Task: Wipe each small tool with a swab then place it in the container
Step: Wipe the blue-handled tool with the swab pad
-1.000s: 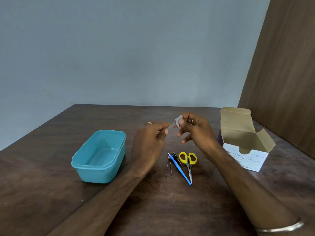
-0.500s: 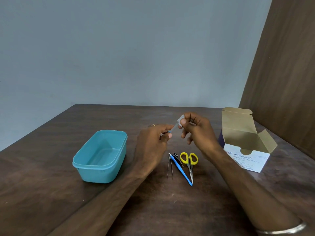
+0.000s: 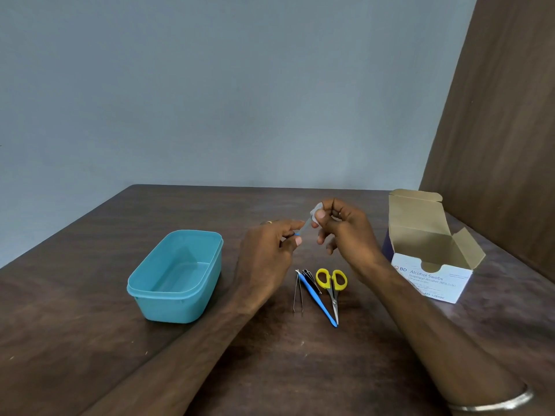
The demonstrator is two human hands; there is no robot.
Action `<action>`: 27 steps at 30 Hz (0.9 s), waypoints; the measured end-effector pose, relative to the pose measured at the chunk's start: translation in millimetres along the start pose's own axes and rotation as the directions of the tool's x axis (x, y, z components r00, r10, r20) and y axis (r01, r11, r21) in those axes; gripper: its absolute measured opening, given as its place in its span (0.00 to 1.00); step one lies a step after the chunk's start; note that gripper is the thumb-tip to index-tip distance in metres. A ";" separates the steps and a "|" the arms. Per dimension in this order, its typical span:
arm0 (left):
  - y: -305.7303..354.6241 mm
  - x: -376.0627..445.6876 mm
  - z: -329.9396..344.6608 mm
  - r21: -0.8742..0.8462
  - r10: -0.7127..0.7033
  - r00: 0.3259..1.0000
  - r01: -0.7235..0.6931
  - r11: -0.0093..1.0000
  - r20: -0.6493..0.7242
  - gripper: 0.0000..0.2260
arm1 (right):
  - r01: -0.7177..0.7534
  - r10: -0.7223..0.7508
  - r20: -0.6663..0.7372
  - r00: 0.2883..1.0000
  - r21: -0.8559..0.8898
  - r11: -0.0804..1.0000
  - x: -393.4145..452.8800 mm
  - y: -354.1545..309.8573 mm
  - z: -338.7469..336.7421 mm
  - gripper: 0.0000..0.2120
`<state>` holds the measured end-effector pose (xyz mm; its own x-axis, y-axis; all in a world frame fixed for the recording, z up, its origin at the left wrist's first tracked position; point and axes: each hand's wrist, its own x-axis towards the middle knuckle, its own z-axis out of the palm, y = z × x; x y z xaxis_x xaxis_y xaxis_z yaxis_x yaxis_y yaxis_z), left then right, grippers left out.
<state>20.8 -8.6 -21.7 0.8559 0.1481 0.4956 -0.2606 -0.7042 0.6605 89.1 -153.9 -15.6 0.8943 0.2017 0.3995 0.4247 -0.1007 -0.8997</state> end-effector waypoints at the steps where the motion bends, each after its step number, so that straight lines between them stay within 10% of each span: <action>1: -0.1 0.1 0.1 -0.002 -0.008 1.000 0.008 1.000 0.002 0.15 | 0.003 -0.003 -0.009 1.000 0.011 1.000 -0.4 -0.1 0.4 0.05; 11: -2.4 2.2 0.7 -0.120 -0.111 0.994 0.108 0.987 -0.020 0.16 | -0.159 0.215 -0.096 0.972 0.409 0.899 1.1 -2.0 0.1 0.07; 27: -0.3 -4.1 -2.8 -0.092 -0.110 0.992 0.105 0.990 -0.055 0.03 | -0.166 0.201 -0.186 0.962 0.189 0.968 1.1 5.0 0.6 0.03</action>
<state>16.1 -7.1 -22.4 0.8534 0.2626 0.4503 -0.2096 -0.6181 0.7576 92.2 -153.5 -19.7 0.9717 -0.0073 0.2362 0.2362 0.0537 -0.9702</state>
